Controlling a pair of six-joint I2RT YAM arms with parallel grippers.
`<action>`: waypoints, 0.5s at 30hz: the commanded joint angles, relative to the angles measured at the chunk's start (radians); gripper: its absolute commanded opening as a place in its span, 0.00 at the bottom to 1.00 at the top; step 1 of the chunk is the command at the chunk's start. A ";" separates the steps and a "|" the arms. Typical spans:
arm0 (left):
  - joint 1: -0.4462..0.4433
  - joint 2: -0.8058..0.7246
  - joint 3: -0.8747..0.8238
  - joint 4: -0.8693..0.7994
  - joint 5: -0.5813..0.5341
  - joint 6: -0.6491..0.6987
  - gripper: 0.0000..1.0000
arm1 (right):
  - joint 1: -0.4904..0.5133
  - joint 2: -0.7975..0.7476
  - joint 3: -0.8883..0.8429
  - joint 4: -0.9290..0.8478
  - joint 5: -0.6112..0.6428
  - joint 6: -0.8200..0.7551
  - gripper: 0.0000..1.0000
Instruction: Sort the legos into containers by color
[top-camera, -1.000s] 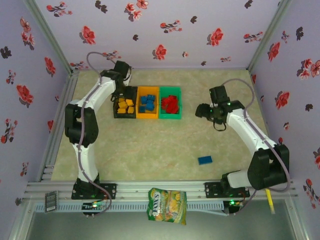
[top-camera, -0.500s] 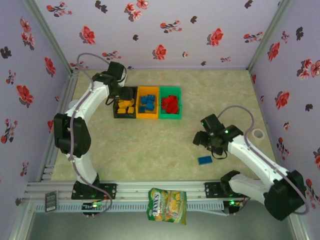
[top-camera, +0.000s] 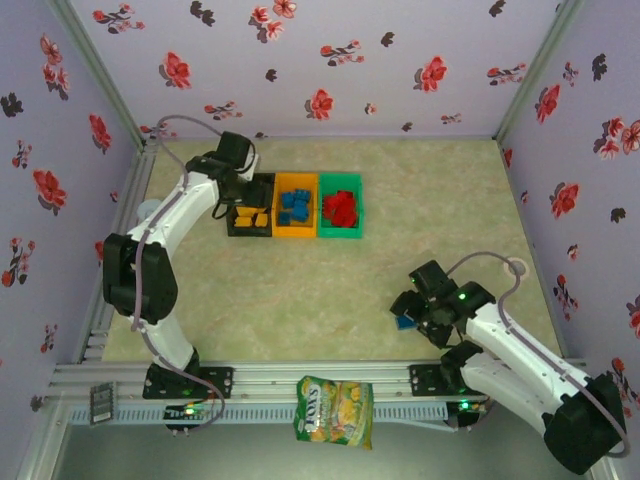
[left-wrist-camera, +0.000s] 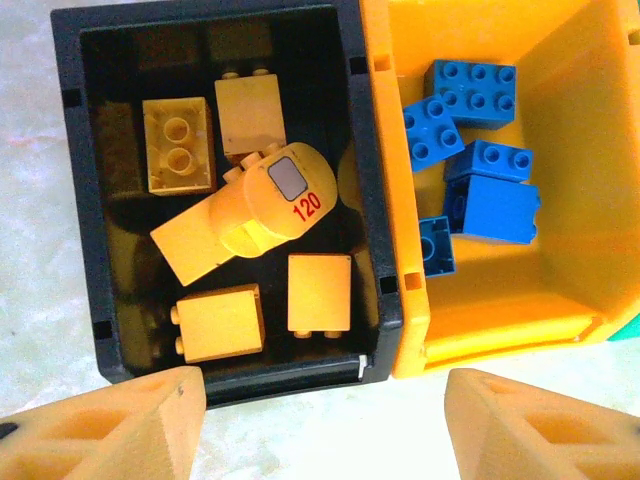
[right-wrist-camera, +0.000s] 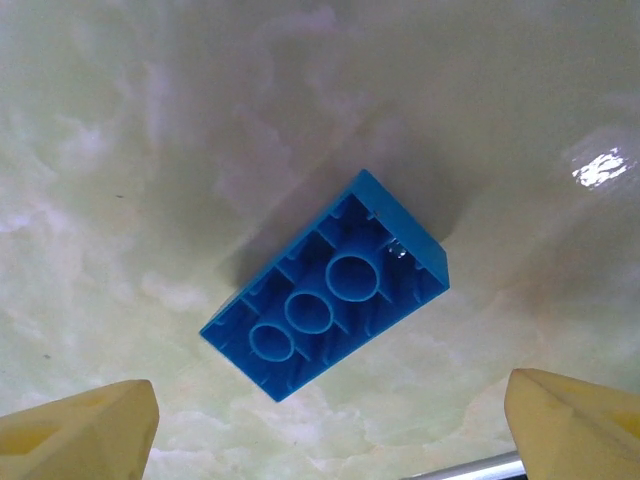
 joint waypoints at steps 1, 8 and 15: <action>-0.006 -0.029 -0.011 0.012 0.015 -0.015 0.65 | 0.012 0.048 -0.023 0.077 -0.030 0.032 0.90; -0.008 -0.039 -0.013 0.000 0.014 -0.005 0.65 | 0.012 0.170 0.026 0.146 -0.002 -0.028 0.87; -0.008 -0.054 -0.024 -0.003 0.013 -0.005 0.65 | -0.001 0.225 0.043 0.185 0.010 -0.069 0.81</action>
